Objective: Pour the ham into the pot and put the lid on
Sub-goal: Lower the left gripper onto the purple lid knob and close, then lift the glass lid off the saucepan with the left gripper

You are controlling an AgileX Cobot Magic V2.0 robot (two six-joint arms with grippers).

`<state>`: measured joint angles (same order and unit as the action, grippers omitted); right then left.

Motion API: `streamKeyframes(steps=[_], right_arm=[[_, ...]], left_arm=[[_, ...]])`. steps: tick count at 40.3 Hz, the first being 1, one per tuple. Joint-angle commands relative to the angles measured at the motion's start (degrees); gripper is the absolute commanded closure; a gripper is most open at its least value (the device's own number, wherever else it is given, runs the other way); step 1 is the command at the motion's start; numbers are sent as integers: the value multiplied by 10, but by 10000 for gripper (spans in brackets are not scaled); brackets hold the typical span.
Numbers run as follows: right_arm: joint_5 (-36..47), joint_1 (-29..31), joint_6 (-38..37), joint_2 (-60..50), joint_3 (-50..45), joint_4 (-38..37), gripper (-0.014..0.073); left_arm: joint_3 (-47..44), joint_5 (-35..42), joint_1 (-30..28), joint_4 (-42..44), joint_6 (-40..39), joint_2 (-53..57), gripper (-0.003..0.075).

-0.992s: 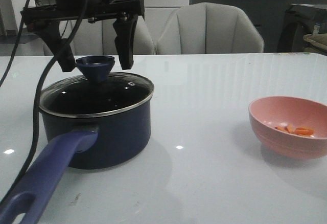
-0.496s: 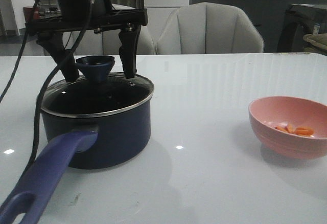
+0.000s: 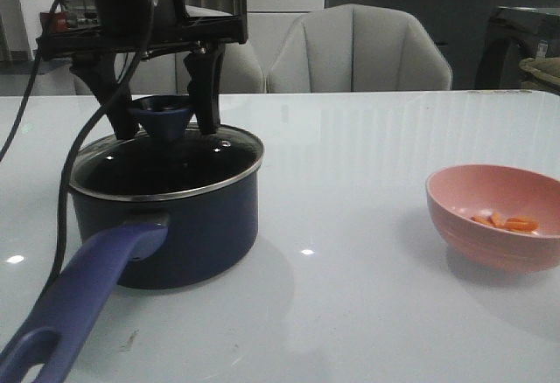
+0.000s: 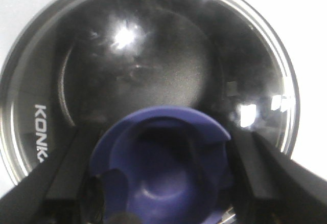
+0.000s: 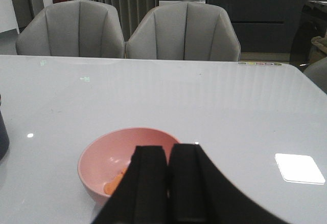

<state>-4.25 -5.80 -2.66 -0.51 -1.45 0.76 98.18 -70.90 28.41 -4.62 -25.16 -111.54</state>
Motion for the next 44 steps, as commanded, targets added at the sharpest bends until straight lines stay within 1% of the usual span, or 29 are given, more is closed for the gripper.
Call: streamKeyframes(steps=[1,18,33,44], right_arm=[[48,3,2,-12,-6,-4,453],[48,3,2,-12,-6,-4,453],[48,3,2,-12,-6,-4,453],[48,3,2,-12,-6,-4,453]], left_arm=[[15,7,1,-13,-5,22,451],[18,5,1,-11,-5,22,460],[87,-18,1,-4,-5,22,460],[94,-27,1,26,1,23,460]])
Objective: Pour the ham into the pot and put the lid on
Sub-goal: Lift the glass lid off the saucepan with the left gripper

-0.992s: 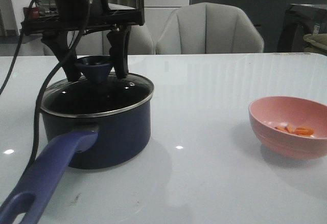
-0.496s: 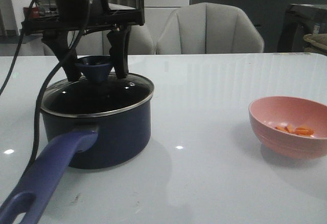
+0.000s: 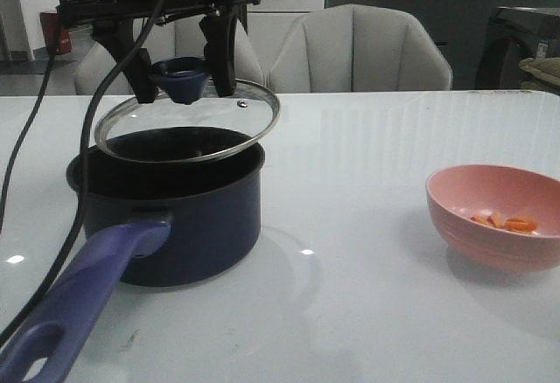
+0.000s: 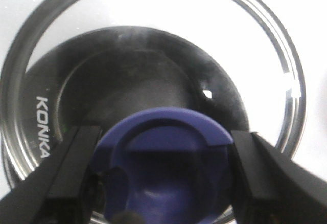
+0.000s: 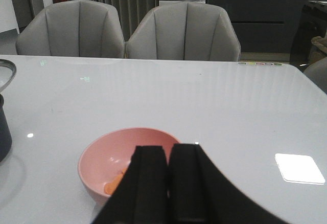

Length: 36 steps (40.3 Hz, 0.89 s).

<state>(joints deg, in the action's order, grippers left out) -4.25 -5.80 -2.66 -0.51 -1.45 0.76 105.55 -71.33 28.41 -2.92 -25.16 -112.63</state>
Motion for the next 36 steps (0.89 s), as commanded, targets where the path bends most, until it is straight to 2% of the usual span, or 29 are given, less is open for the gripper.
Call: streamKeyframes(steps=[1,5,10,18,30,36], right_arm=[[48,3,2,-12,-6,-4,453],[48,3,2,-12,-6,-4,453],[48,3,2,-12,-6,-4,453],[48,3,2,-12,-6,-4,453],[48,3,2,-12,-6,-4,453],[48,3,2,-12,-6,-4,453]], left_arm=[[21,-24,1,9,4,34,460],[21,-24,1,2,33,39,461],[21,-24,-6,23,34,50,460],[9,-24,-43,23,60,76,460],[-103,-19,-145,32,105,144,460],[-177,16,-204,32,124,183,460]])
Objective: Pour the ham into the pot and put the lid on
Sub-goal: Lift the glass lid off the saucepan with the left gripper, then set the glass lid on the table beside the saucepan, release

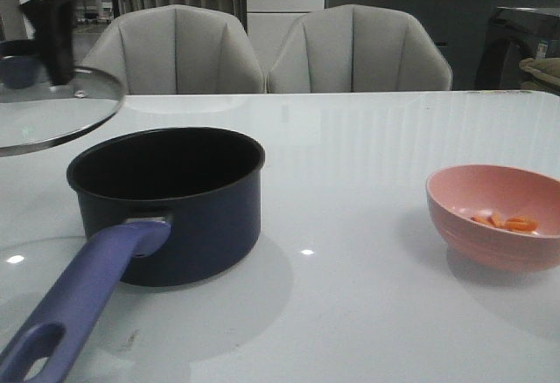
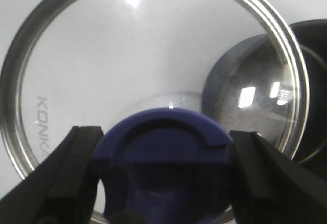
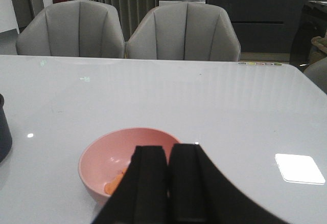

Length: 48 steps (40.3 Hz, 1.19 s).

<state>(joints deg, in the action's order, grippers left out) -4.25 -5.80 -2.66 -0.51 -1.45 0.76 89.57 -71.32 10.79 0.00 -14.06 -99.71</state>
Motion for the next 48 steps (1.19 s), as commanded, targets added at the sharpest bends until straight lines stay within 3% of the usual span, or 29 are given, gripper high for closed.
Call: streamKeyframes(steps=[1,13,22,43,48], right_arm=[[48,3,2,-12,-6,-4,453],[48,3,2,-12,-6,-4,453],[48,3,2,-12,-6,-4,453],[48,3,2,-12,-6,-4,453],[48,3,2,-12,-6,-4,453]], left_arm=[[-35,23,-36,3,15,58,460],[-139,98,-128,-24,74,81,460],[-202,190,-143,-22,74,60,460],[-207,245,-151,-40,101,-30,457],[-207,251,-151,-42,112,-41,404]])
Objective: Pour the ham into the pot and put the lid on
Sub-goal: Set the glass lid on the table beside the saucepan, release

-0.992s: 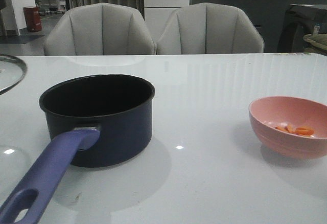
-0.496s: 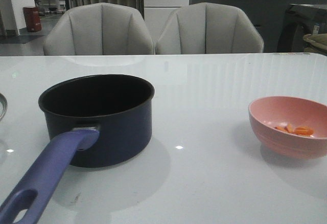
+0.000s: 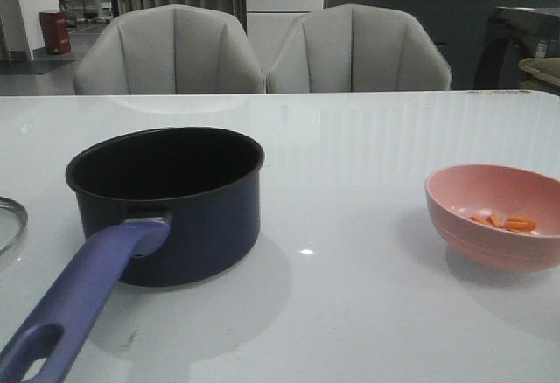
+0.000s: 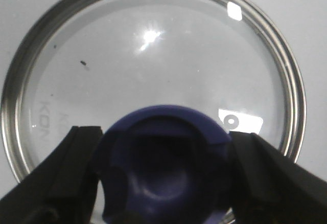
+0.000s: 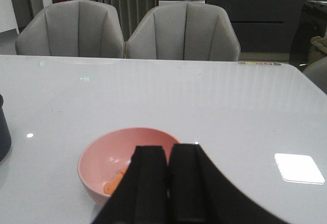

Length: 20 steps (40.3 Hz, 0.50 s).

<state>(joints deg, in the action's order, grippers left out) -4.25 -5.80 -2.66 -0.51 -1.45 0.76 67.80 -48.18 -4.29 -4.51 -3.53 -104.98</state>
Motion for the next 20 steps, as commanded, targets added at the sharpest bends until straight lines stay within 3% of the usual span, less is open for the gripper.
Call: streamKeyframes(steps=[1,5,7,10,20], right_arm=[[48,3,2,-12,-6,-4,453],[48,3,2,-12,-6,-4,453],[48,3,2,-12,-6,-4,453],[48,3,2,-12,-6,-4,453],[48,3,2,-12,-6,-4,453]], left_arm=[[11,20,0,3,10,10,375],[11,20,0,4,13,9,232],[11,18,0,12,13,8,123],[11,12,0,22,13,8,52],[37,-15,1,4,13,26,92]])
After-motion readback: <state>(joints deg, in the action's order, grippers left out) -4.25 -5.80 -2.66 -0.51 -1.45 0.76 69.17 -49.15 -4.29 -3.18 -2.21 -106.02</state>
